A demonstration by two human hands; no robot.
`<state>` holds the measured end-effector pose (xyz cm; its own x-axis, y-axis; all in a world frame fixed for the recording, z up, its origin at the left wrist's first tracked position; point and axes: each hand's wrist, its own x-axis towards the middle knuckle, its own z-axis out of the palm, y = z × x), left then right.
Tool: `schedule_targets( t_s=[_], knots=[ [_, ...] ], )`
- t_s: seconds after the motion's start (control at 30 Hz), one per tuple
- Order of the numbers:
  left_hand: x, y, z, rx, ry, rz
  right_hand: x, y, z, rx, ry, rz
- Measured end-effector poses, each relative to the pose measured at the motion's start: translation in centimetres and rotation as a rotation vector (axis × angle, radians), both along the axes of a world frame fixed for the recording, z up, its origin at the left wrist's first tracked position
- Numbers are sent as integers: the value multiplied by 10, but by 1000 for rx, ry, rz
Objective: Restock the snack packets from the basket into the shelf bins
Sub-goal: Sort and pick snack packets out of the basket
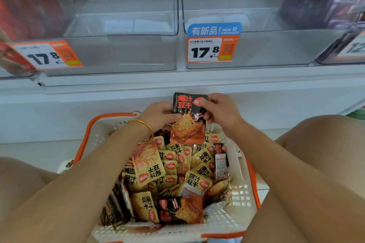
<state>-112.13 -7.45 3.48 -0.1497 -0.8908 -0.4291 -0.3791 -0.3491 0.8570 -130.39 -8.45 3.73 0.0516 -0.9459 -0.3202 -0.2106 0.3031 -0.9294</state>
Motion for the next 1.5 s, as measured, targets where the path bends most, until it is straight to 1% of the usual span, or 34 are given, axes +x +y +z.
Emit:
schedule_targets(
  t_s=[0.17,0.23,0.37,0.57,0.73,0.9,1.03,1.1,1.13,1.17,1.23,1.27,1.33,1.4,1.5],
  knots=[
    [-3,2,27,-52,36,-22,-15,4,24,-12,-57,14],
    [-4,3,35,-108,12,-30,-19,6,35,-27,-71,22],
    [-6,5,56,-197,31,-29,-25,10,56,-79,-37,98],
    [-11,7,84,-250,67,-7,-22,16,81,-108,-150,210],
    [-18,8,106,-226,104,-11,-24,16,98,-168,-189,172],
    [-27,9,120,-218,160,-23,-33,15,113,-191,-162,166],
    [-36,2,139,-296,127,-72,-42,10,136,-211,-150,203],
    [-42,-7,153,-402,98,-50,-46,1,151,-287,-153,169],
    [-45,-14,158,-486,63,-4,-48,-6,160,-336,-154,129],
    [-45,-21,162,-590,-10,46,-51,-13,169,-385,-158,79],
    [-43,-35,165,-824,-271,104,-57,-29,186,-481,-173,1],
    [-41,-42,164,-904,-423,94,-60,-37,192,-524,-178,-25],
    [-38,-51,161,-967,-659,42,-62,-53,200,-602,-163,-53],
    [-40,-55,157,-1021,-794,-14,-60,-66,199,-654,-120,-60],
    [-46,-58,150,-1119,-975,-105,-55,-84,190,-680,-32,-59]
  ],
)
